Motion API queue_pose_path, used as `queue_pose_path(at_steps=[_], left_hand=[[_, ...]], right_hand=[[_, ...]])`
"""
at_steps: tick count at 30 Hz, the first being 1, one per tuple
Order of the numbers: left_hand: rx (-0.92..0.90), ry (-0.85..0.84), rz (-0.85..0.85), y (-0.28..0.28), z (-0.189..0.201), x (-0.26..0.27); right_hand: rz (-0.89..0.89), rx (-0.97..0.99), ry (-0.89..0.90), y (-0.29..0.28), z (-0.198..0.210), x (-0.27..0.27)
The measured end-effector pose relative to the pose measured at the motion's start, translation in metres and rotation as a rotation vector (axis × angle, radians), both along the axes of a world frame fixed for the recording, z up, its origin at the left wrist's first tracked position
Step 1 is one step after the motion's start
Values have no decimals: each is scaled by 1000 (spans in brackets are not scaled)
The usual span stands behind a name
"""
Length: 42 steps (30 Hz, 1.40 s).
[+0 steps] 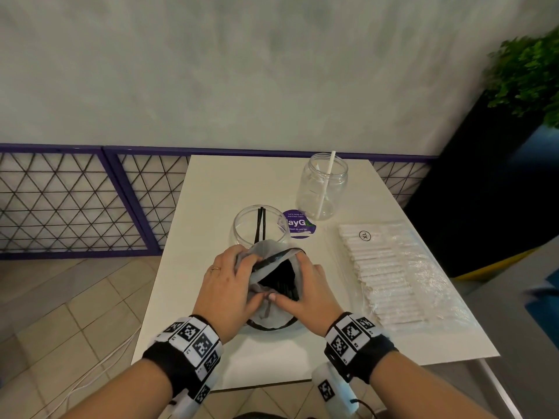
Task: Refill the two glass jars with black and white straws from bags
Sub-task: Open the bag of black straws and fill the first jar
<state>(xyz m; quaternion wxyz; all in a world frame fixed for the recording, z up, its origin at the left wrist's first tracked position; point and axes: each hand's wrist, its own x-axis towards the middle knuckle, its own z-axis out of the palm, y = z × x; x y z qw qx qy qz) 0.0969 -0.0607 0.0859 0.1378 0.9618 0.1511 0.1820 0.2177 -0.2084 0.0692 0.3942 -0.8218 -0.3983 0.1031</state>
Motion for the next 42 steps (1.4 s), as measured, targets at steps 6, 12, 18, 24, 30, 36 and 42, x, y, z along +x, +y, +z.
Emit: queue_pose_path(at_steps=[6, 12, 18, 24, 30, 36, 42], left_hand=[[-73, 3, -14, -1, 1, 3], [-69, -17, -16, 2, -2, 4], [-163, -48, -33, -4, -2, 3], [-240, -49, -123, 4, 1, -1], [-295, -44, -153, 21, 2, -8], [-320, 35, -116, 25, 6, -9], [-289, 188, -113, 26, 25, -9]], right_hand=[[12, -66, -52, -4, 1, 5], [46, -112, -4, -3, 4, 9], [-36, -115, -15, 7, -1, 1], [-28, -15, 73, 3, -1, 3], [113, 67, 247, -13, 17, 9], [246, -24, 423, -25, 20, 11], [301, -40, 443, -24, 32, 12]])
